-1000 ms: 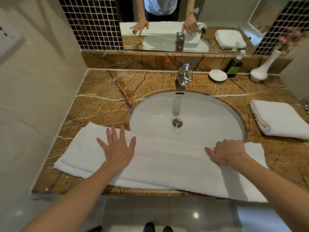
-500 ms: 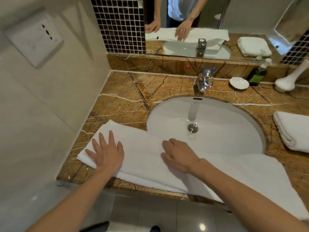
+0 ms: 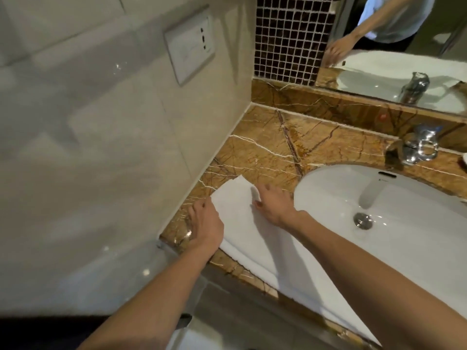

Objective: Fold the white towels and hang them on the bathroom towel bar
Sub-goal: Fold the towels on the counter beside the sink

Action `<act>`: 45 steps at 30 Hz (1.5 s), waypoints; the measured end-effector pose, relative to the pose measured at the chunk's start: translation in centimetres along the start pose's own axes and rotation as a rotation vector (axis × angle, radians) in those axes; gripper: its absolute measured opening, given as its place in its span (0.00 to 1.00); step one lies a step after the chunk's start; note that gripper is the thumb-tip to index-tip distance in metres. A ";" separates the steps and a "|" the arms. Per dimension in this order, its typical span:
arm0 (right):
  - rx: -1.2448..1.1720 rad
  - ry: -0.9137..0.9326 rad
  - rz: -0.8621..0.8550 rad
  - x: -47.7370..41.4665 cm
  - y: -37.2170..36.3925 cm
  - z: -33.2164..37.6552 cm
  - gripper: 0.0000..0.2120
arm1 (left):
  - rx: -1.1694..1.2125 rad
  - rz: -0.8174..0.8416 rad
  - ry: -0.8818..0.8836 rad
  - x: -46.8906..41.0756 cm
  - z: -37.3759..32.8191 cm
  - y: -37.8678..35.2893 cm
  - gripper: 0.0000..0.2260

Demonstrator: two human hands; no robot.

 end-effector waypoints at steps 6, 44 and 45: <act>-0.030 -0.102 -0.027 -2.1 -0.4 -0.1 0.24 | 0.152 -0.057 0.025 -0.1 0.2 1.2 0.17; -0.269 -0.003 0.067 -2.7 -0.3 1.2 0.04 | 0.609 -0.134 0.367 2.3 5.5 0.5 0.07; -0.249 -0.011 0.081 -2.7 -0.3 1.2 0.04 | 0.615 -0.144 0.378 2.4 5.7 0.5 0.07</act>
Point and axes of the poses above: each hand's wrist, its own x-axis away from the middle knuckle, its own y-axis out of the back of the hand, z = x × y, the point moved 9 cm from there along -x, towards the middle knuckle, and after that the axes turned 3 degrees about -x, right-handed, at the moved point
